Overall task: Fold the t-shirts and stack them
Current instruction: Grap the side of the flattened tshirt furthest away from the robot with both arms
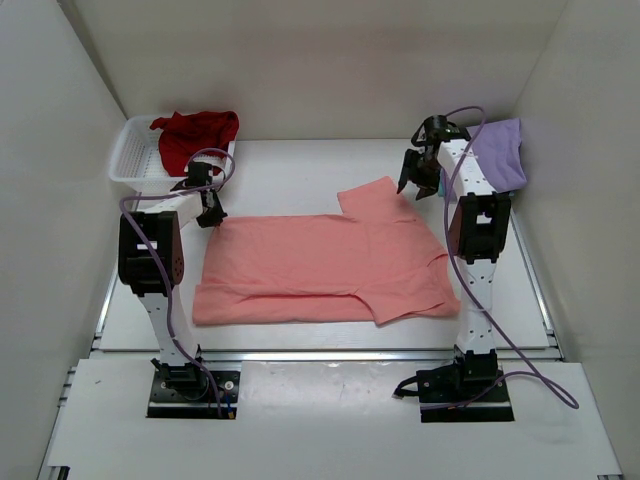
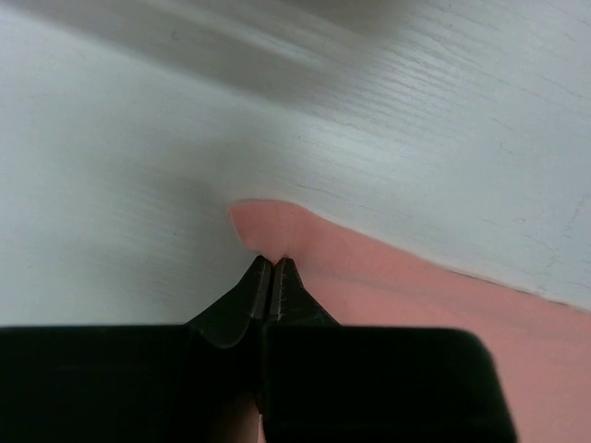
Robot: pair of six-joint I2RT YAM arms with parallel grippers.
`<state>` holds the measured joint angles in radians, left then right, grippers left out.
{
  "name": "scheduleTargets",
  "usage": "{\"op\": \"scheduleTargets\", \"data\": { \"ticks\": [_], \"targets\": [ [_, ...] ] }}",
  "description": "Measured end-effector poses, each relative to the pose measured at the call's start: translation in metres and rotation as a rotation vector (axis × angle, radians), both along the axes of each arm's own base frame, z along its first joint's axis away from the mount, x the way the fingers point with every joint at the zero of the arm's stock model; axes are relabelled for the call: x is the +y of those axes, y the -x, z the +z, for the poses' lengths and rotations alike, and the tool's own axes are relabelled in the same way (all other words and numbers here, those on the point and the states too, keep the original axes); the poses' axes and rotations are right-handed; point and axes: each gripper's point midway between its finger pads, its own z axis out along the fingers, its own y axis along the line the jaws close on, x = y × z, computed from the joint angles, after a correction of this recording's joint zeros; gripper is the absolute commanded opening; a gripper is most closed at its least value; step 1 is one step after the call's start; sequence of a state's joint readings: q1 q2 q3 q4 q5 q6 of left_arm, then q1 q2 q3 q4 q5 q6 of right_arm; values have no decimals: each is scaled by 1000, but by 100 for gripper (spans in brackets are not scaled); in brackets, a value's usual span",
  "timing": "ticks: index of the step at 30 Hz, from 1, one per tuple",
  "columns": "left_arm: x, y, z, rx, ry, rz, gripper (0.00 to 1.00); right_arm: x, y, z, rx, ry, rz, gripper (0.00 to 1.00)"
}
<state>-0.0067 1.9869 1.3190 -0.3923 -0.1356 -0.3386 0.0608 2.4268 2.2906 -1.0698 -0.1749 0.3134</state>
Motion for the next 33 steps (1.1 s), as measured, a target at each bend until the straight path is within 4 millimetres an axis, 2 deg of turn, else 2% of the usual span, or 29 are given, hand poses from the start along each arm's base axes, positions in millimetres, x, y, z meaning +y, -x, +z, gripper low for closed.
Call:
{"op": "scheduleTargets", "data": {
  "ticks": [6,10,12,14,18,19,21,25,29,33],
  "targets": [
    [-2,-1,0,-4,18,-10,2,-13,-21,-17,-21,4,-14,57],
    [-4,-1,0,-7,28,-15,3,-14,-25,-37,-2,0,3,58],
    [-5,-2,0,-10,36,-19,3,-10,-25,-39,-2,-1,21,57],
    [-7,-3,0,-13,43,-23,3,-4,-25,-40,-4,-2,40,53],
    [-9,-3,0,-19,54,-27,2,14,-26,-41,-14,-9,84,38],
    [-7,-3,0,-20,56,-25,2,19,-26,-43,-15,-13,94,16],
    [-6,-3,0,-22,67,-23,0,24,-28,-43,-22,-22,104,1],
    [-1,-3,1,-26,88,-12,0,32,-33,-44,-28,-32,119,0],
    [4,-3,2,-29,101,2,0,29,-43,-32,-72,-33,120,0],
    [4,-6,10,-56,126,6,0,20,-45,-17,-91,-39,120,0]
  ]
}}
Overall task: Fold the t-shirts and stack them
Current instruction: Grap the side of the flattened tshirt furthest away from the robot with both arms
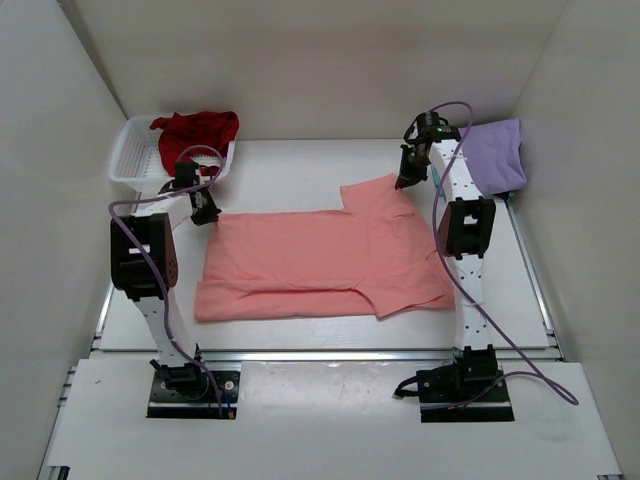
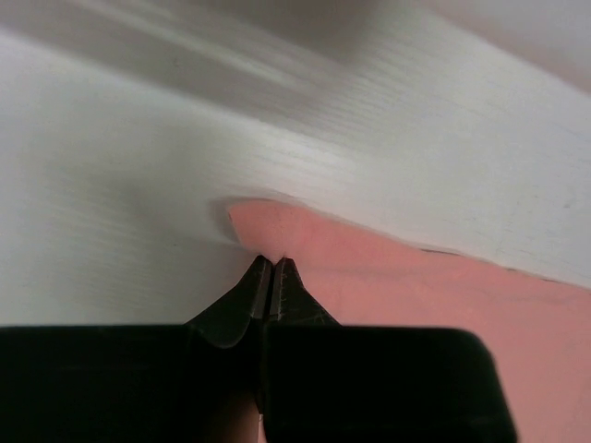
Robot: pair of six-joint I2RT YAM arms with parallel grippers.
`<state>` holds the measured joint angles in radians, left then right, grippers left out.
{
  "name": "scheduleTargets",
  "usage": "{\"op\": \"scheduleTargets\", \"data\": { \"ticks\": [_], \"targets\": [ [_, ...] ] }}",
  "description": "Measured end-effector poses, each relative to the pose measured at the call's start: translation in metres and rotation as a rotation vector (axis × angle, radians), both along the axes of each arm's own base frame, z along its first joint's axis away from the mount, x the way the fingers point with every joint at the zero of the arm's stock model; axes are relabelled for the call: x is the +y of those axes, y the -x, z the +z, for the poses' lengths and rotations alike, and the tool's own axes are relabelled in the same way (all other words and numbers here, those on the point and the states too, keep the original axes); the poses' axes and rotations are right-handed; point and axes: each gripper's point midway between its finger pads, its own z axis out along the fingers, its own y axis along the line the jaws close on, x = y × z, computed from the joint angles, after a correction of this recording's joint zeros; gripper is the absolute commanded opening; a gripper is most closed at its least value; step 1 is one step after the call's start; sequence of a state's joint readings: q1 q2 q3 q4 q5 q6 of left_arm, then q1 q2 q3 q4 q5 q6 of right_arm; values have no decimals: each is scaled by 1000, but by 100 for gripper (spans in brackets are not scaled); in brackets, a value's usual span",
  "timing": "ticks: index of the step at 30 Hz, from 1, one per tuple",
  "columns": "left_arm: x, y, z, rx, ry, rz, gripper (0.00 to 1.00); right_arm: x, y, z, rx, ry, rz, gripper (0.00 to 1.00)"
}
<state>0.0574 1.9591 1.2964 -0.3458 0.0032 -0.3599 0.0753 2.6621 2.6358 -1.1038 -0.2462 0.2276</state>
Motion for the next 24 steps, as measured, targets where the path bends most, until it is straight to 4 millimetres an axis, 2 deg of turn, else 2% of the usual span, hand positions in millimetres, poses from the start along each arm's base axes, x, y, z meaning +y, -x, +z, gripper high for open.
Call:
{"op": "scheduleTargets", "data": {
  "ticks": [5,10,15,19,23,24],
  "targets": [
    [-3,4,15,-67,42,-6,0,-6,15,21,15,-4,30,0],
    [-4,22,23,-95,83,-3,0,1,37,60,2,7,71,0],
    [-7,38,28,-108,108,2,0,12,75,88,22,34,109,0],
    [-9,46,39,-135,111,-1,0,12,124,87,83,43,129,0],
    [-12,54,52,-176,119,-5,0,0,186,67,157,32,119,0],
    [-13,57,53,-179,120,-5,0,-3,194,64,164,24,114,0]
  ]
}}
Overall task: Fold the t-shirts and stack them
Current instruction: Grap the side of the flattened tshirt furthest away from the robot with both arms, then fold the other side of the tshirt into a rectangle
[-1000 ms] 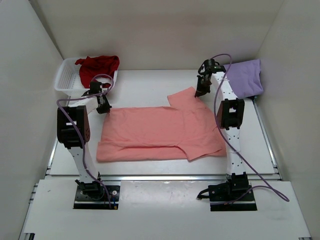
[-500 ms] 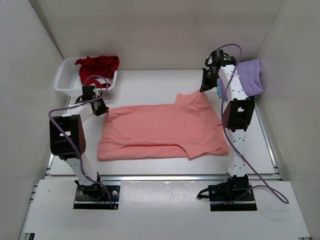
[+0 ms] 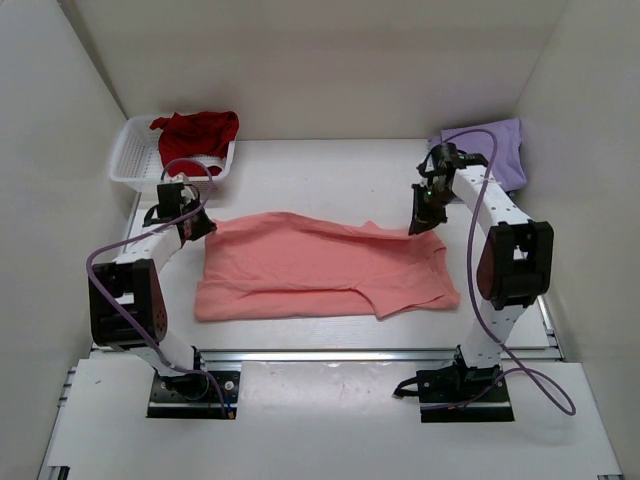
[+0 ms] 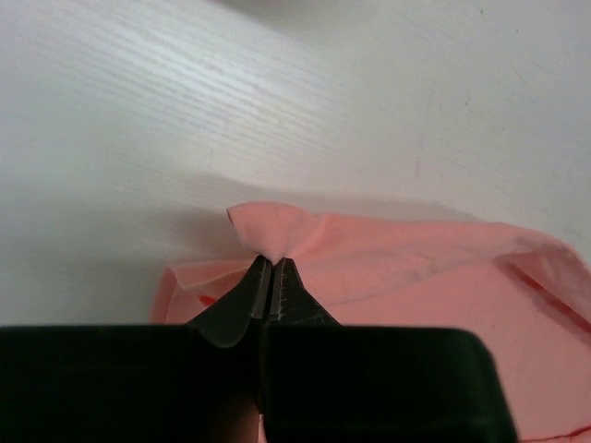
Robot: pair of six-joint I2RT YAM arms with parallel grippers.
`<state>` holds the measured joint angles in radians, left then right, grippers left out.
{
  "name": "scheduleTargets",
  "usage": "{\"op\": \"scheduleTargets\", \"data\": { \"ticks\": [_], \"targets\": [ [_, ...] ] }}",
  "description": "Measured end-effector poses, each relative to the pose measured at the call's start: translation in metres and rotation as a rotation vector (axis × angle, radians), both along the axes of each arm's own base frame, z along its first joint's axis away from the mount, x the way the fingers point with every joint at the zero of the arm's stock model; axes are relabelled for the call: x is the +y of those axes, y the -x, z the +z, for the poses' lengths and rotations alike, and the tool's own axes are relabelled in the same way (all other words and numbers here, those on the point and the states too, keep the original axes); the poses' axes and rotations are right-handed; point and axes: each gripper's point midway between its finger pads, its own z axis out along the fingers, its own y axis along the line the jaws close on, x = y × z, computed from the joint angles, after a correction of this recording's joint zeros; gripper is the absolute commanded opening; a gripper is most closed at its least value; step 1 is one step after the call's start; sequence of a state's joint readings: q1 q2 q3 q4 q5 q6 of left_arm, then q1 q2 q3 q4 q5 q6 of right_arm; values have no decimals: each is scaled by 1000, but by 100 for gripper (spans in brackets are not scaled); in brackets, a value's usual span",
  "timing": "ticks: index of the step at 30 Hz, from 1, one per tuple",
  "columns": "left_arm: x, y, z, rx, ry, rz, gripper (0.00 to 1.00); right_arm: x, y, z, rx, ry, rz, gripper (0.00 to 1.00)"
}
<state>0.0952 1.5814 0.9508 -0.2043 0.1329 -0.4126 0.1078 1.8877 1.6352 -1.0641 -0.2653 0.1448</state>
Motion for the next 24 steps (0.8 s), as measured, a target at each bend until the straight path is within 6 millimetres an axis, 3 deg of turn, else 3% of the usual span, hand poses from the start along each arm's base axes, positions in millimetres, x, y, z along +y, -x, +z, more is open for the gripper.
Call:
{"op": "scheduleTargets", "data": {
  "ticks": [2,10,17,24],
  "targets": [
    [-1,7,-1,-1,0,-1,0,-4,12,-5,4,-22,-11,0],
    [-2,39,-13,27,-18,-18,0,-8,23,-20,-64,-100,-19,0],
    [1,70,-26,61,-59,-19,0,-9,61,-26,-92,-153,-29,0],
    [12,77,-25,76,-111,11,0,1,79,-26,-123,-192,-7,0]
  ]
}}
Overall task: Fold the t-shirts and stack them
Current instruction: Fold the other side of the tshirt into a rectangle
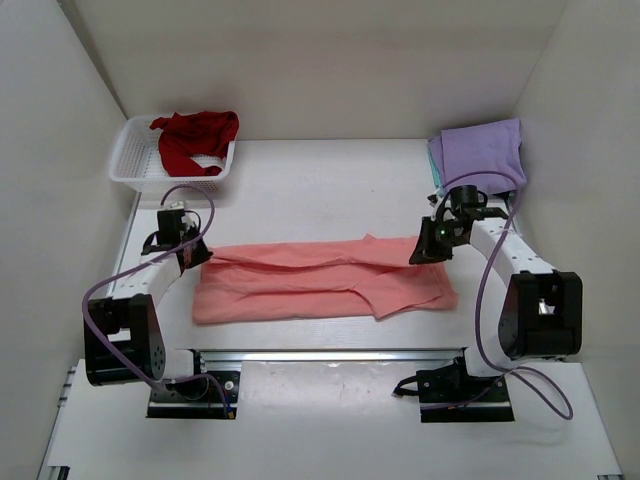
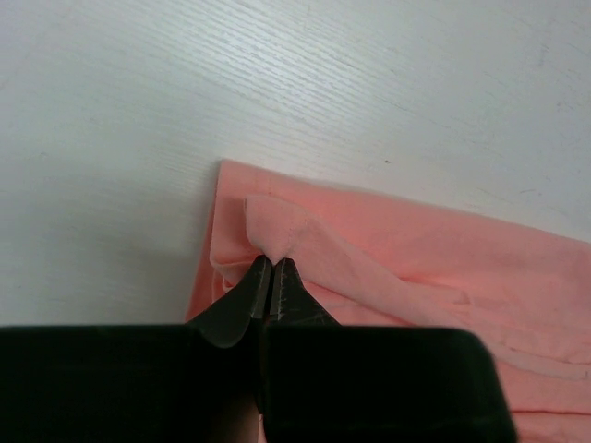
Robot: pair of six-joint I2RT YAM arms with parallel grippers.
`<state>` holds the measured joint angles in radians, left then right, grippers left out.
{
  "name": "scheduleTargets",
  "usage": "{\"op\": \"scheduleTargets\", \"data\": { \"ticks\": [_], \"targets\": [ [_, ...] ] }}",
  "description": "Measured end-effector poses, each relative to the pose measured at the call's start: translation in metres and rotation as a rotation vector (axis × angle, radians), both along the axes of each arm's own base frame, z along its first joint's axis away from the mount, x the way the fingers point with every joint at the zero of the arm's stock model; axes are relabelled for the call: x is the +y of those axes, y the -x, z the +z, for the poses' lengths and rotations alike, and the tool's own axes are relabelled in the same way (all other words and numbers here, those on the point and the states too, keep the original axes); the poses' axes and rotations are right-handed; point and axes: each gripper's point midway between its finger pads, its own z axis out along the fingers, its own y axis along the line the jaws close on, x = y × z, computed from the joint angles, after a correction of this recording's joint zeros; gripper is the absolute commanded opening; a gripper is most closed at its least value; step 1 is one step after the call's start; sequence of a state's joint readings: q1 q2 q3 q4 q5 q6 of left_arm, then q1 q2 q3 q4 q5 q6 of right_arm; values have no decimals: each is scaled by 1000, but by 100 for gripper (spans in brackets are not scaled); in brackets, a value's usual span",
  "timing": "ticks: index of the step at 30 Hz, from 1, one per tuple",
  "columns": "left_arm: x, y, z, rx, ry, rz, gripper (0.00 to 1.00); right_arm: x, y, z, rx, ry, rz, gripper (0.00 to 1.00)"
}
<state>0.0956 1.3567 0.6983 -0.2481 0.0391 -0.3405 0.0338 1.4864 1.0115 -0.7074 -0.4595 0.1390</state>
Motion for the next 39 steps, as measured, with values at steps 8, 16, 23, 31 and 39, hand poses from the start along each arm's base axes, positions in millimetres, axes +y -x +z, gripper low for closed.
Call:
{"op": "scheduleTargets", "data": {
  "ticks": [8,16,23,31,39],
  "targets": [
    [8,8,5,12,-68,20,0,3,0,9,-43,-9,1,0],
    [10,11,9,24,-105,26,0,3,-1,24,-95,-14,-3,0],
    [10,15,17,16,-139,31,0,5,7,30,-126,-16,3,0],
    [11,30,13,30,-158,43,17,5,35,8,-71,-14,8,0],
    [23,71,6,65,-175,144,74,-6,56,-20,11,11,-55,25]
  ]
}}
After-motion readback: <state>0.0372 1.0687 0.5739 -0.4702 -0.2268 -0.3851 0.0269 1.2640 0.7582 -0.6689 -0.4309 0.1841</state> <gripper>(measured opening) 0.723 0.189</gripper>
